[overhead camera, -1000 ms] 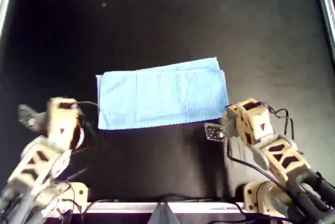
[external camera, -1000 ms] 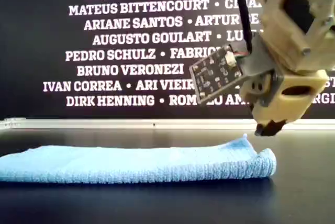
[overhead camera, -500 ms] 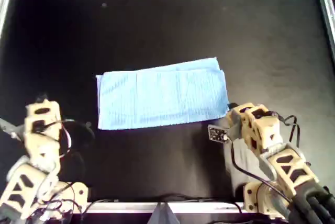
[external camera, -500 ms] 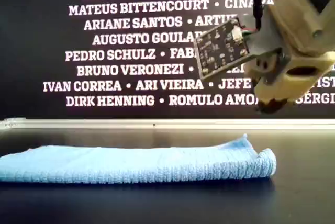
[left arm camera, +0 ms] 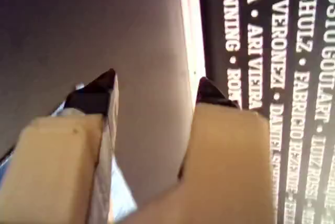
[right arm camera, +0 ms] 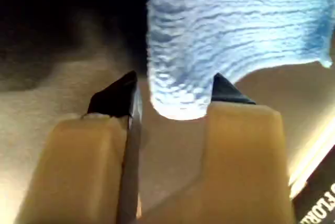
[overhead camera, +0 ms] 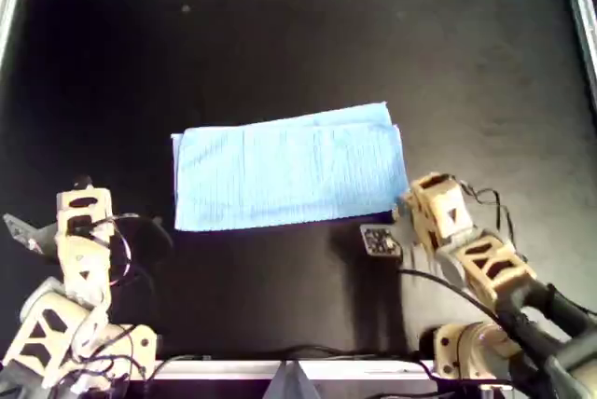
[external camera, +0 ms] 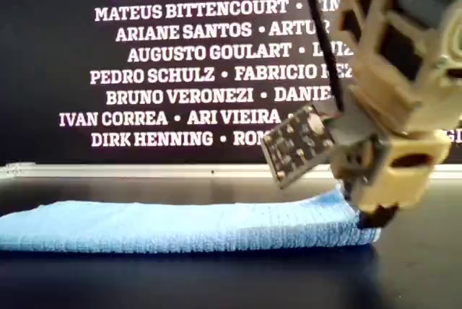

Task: Fold a cloth

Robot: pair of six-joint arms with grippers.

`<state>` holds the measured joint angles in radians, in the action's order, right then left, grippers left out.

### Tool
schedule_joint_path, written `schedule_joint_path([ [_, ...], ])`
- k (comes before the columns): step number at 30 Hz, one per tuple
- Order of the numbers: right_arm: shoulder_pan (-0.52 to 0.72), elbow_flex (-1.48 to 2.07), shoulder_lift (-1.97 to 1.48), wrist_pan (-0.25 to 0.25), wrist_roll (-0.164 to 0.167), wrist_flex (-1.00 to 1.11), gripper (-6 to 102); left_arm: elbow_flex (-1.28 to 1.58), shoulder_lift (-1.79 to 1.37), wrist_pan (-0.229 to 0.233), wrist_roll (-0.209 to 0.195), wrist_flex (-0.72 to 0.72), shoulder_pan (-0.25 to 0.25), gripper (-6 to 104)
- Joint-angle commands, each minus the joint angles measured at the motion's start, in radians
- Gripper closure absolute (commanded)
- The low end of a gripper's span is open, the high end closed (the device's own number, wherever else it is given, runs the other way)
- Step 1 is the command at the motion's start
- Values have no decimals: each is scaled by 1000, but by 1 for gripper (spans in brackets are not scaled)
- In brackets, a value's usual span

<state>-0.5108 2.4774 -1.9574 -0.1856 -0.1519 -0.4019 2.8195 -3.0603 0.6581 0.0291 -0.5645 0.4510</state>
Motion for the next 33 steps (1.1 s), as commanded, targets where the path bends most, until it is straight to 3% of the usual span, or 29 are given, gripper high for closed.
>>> schedule_joint_path([
  [1,-2,-84,-2,5,-5,12,38,-21,-18,-98,-3,20,25,43],
  [5,3,-95,11,5,-3,12,38,-11,-18,-261,-3,20,12,43],
  [7,3,-98,26,5,-3,12,38,-11,-18,-295,-5,20,8,43],
  [10,5,-97,57,5,-5,12,38,3,-11,-298,-26,15,-17,43],
  [14,5,-103,100,5,-6,15,38,98,-11,-314,-104,15,-167,43],
  [17,5,-104,121,3,-6,29,38,144,-9,-319,-107,9,-252,43],
  [22,8,-137,146,-12,-6,32,38,161,-11,-325,-114,6,-249,43],
  [28,34,-232,233,-12,-5,32,38,164,-9,-443,-117,-5,-249,44],
  [33,48,-253,281,-3,-5,32,38,166,-9,-454,-117,-29,-249,44],
])
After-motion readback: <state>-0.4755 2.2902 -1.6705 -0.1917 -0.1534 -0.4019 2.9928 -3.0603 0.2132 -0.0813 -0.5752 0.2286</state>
